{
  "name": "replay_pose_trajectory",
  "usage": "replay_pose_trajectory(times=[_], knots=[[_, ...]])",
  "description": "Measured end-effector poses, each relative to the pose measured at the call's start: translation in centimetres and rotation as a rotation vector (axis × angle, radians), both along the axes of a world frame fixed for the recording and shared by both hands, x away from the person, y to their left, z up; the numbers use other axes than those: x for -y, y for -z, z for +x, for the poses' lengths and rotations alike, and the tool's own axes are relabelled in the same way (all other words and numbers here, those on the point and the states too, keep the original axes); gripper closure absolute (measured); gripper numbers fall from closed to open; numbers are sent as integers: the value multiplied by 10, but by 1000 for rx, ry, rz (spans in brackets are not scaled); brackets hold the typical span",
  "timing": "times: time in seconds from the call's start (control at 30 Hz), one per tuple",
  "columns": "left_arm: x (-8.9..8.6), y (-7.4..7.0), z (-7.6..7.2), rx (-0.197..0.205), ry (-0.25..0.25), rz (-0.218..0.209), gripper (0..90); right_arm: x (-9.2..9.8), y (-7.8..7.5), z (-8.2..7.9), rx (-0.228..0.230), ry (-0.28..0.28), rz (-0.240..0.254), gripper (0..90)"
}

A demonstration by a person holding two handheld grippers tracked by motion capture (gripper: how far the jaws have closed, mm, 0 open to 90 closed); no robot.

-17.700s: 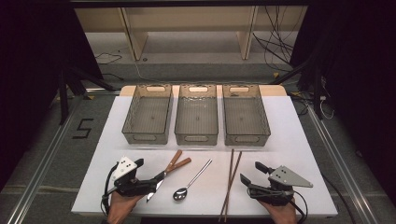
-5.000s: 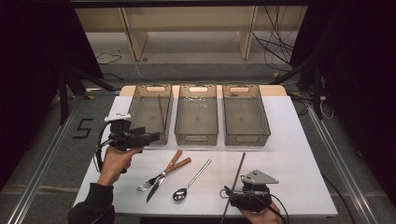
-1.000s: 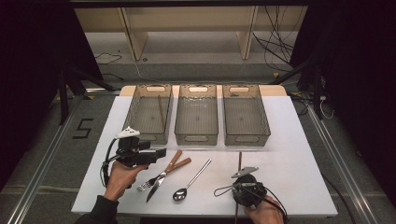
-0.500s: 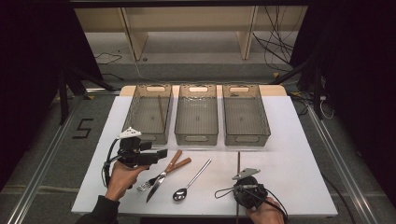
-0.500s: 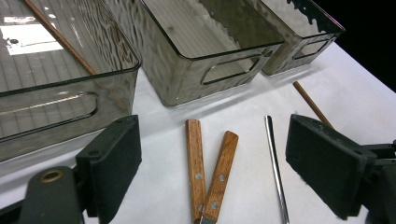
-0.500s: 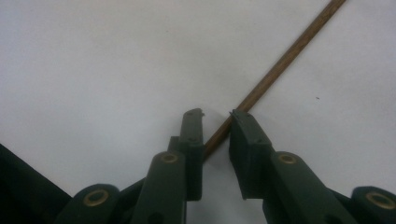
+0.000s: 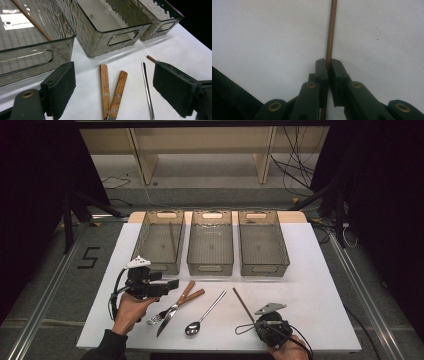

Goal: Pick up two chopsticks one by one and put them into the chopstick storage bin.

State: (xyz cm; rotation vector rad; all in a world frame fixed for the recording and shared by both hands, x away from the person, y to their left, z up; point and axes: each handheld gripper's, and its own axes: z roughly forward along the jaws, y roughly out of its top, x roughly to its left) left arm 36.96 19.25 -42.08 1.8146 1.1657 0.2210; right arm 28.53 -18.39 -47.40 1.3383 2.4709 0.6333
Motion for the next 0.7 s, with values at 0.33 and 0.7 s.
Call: replay_pose_trajectory(times=[0.33, 0.7], knots=[[0, 0, 0, -1, -5, -5, 181, 1, -1, 1, -3, 1, 14, 861], [4, 2, 0, -12, 5, -10, 181, 4, -15, 2, 68, -5, 69, 861]])
